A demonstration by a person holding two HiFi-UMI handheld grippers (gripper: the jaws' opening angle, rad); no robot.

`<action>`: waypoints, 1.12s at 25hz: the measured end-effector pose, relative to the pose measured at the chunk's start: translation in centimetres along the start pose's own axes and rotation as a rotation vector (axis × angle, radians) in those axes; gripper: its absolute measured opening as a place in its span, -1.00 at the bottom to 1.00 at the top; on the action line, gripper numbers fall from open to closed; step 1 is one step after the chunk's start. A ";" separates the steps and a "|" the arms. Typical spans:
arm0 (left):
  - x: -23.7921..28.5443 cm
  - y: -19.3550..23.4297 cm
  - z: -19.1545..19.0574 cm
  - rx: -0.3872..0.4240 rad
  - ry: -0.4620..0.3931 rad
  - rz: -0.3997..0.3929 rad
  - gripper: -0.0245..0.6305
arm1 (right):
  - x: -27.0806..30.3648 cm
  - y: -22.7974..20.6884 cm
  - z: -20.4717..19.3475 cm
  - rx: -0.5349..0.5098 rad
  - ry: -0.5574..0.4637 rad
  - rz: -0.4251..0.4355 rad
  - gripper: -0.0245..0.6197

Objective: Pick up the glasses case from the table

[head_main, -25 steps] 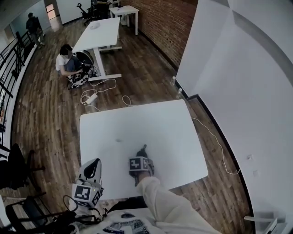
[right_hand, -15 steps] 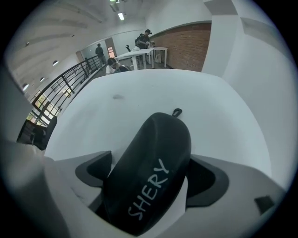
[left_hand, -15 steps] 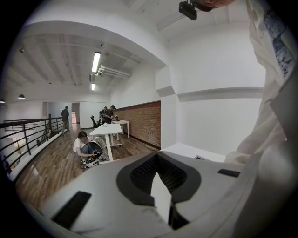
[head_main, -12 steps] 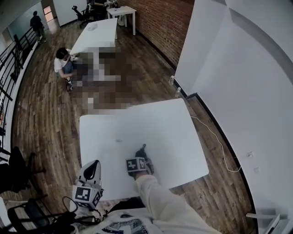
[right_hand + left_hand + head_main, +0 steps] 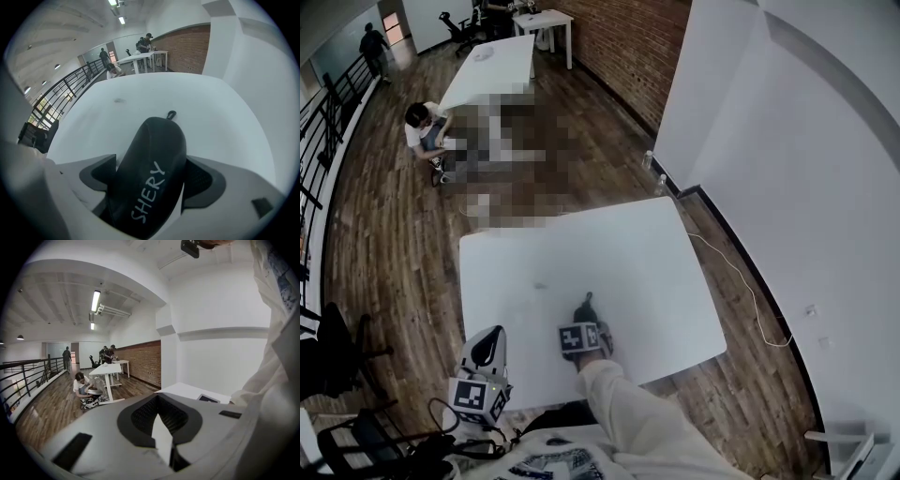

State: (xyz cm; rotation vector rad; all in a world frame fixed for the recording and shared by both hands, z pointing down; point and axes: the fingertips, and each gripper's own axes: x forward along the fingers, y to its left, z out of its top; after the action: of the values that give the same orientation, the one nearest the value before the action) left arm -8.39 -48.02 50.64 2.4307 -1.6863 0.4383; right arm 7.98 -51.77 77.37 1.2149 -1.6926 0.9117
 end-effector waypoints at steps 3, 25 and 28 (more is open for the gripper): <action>0.0 0.0 -0.2 -0.004 0.006 0.001 -0.88 | -0.4 0.0 -0.5 -0.013 -0.012 0.012 0.39; 4.6 -5.2 5.9 0.079 -0.059 -0.101 -0.88 | -31.3 -5.8 9.6 0.146 -0.881 0.358 0.36; 4.9 -6.0 8.1 0.085 -0.127 -0.120 -0.88 | -33.6 -6.5 9.4 0.154 -0.930 0.356 0.36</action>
State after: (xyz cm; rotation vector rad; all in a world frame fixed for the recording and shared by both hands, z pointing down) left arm 0.03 -52.52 44.79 2.6556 -1.5877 0.3524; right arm 18.19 -50.24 43.44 1.6102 -2.6744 0.7173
